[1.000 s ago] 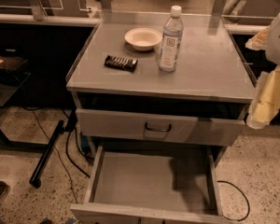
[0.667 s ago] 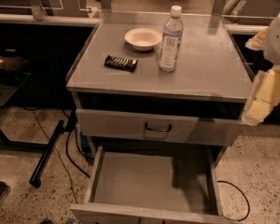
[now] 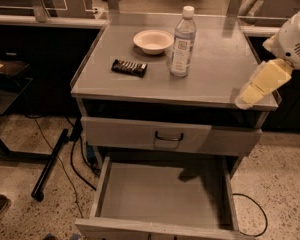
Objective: Place blue plastic bottle into middle drawer
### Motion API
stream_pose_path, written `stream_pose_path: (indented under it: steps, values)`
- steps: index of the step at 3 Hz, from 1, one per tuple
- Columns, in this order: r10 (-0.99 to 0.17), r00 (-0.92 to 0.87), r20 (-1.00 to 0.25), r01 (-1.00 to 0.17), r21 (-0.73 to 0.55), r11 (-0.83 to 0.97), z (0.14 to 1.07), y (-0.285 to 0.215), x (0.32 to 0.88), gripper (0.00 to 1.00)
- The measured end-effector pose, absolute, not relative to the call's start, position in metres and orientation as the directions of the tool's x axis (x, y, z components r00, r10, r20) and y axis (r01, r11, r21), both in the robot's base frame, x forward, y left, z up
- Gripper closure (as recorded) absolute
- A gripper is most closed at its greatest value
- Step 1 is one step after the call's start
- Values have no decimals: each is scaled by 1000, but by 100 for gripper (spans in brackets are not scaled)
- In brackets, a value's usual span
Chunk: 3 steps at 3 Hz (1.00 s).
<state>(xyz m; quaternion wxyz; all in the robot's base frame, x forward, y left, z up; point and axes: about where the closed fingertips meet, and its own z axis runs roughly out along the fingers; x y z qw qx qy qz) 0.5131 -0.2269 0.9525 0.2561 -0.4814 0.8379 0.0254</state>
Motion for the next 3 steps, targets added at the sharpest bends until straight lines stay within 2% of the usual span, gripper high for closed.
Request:
stream_pose_path:
  steps: [1,3]
  values:
    - [-752,-408,-517,-796,-202,571,962,-210,546,0]
    - [-708,-425,-564,-773,-180,608,953,-203,568,0]
